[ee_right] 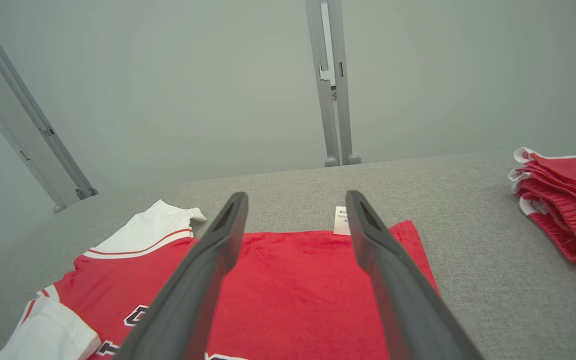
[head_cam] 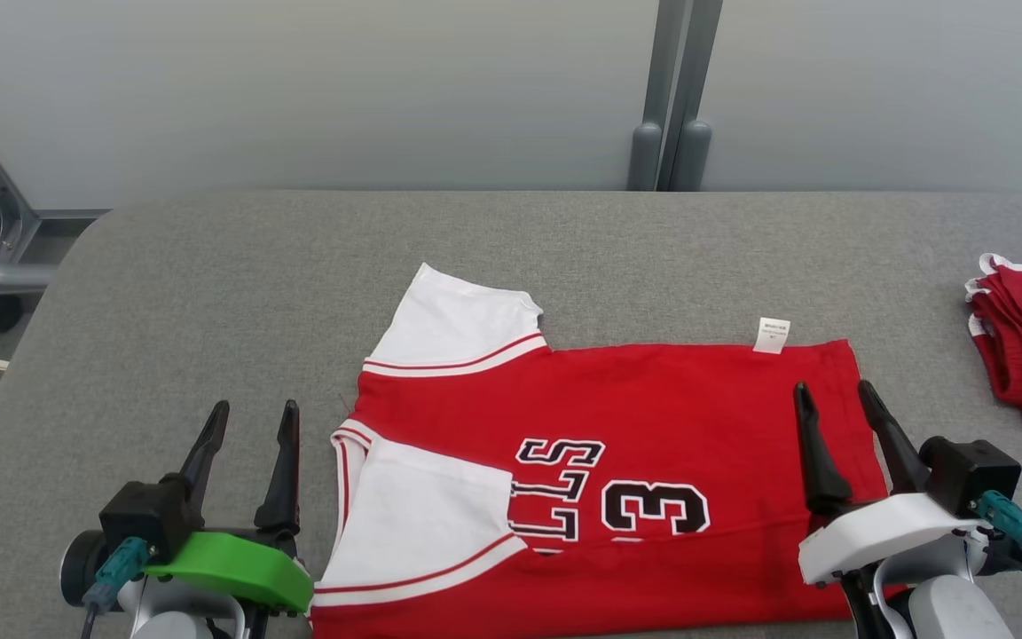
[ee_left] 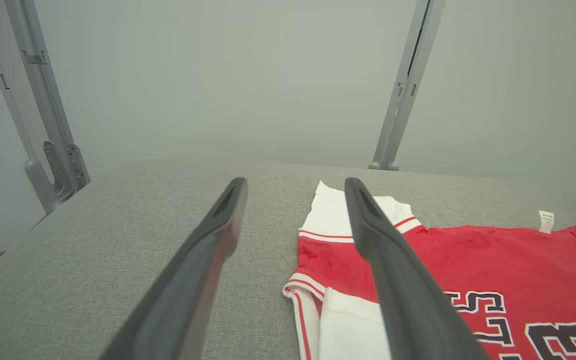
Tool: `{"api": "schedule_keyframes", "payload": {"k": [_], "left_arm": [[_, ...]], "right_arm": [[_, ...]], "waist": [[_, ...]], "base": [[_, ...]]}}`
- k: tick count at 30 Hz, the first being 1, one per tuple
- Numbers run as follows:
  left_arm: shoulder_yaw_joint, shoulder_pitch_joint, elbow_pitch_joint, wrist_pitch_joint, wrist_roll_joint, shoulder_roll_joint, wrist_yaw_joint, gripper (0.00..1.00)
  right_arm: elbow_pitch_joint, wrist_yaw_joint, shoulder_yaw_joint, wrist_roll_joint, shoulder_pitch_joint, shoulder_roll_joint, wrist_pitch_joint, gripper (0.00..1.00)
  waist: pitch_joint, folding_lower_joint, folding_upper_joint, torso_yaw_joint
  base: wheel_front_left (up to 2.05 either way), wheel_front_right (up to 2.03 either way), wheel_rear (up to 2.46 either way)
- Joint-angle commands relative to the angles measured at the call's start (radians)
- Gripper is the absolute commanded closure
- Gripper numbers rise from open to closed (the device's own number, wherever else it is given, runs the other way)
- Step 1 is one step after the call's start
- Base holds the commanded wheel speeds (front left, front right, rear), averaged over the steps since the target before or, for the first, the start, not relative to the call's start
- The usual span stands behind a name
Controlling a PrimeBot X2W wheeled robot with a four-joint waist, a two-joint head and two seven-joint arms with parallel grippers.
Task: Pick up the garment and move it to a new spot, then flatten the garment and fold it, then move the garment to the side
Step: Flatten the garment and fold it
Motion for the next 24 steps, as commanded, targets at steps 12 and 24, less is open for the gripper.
{"api": "schedule_keyframes", "payload": {"k": [12, 24], "left_arm": [[0.053, 0.043, 0.039, -0.003, 0.051, -0.032, -0.051, 0.0], [0.065, 0.019, 0.066, -0.003, 0.081, -0.047, -0.076, 0.0]], "right_arm": [[0.029, 0.0, -0.002, -0.032, 0.024, -0.004, 0.028, 0.0], [0.026, 0.0, 0.0, -0.036, 0.015, -0.004, 0.034, 0.0]], "waist": [[-0.003, 0.0, 0.0, -0.006], [0.008, 0.0, 0.0, -0.005]], "base": [[0.0, 0.0, 0.0], [0.0, 0.0, 0.0]]}}
